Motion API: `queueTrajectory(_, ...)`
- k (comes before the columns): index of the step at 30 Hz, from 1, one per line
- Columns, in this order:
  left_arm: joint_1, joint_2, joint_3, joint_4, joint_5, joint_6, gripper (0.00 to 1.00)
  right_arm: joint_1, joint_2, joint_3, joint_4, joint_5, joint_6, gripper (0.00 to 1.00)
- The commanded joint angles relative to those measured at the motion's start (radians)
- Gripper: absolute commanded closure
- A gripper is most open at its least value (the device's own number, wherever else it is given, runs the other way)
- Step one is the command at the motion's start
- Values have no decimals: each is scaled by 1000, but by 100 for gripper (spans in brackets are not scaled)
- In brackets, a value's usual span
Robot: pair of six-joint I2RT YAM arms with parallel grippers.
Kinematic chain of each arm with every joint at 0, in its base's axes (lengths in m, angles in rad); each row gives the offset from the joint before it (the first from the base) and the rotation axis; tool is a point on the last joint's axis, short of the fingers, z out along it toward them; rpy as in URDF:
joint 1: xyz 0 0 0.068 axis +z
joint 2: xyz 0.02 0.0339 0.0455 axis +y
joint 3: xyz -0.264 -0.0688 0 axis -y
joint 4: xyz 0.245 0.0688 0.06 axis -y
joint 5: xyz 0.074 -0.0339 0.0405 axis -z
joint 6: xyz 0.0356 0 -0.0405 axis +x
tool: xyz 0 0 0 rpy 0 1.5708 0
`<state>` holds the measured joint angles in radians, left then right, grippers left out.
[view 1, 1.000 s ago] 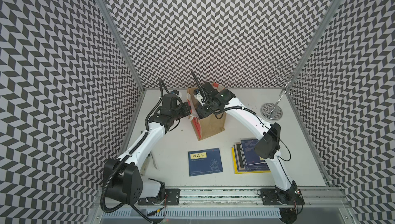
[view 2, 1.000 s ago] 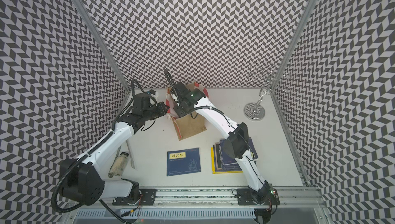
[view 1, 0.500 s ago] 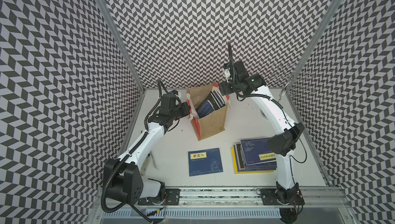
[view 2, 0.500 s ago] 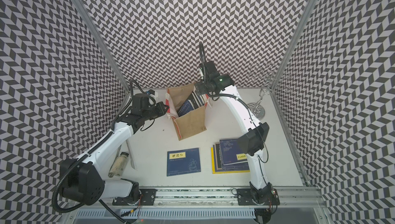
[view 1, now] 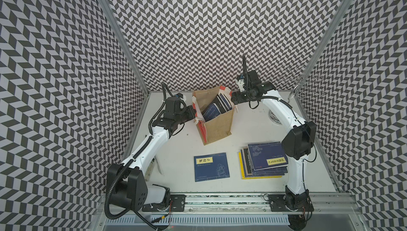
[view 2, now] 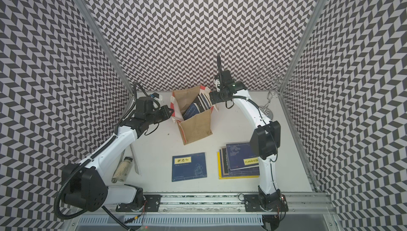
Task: Put the books into the canvas bag
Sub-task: Adjust the canvas bag at the center of the board.
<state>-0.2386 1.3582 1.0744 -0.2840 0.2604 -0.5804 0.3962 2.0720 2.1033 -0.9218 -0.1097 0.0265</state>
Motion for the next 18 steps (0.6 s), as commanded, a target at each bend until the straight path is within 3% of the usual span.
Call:
queueTrajectory(1,13,-31,-12,32,-9,-1,100,-4,-28,-25,57,-112,-5,25)
queueTrajectory(5,14,-36,-12,32,-11,-1,100,-13,-7,4,40,-198,-5,75)
queueTrajectory(8,13,-40,-9,30,-8,3,100,-13,-9,36,32,-252,-10,97)
queueTrajectory(13,13,-61,35,-18,-19,41,100,10,-103,-8,130,-367,-18,100)
queueTrajectory(18,25,-75,65,-56,-17,75,100,86,-219,-88,289,-380,-11,100)
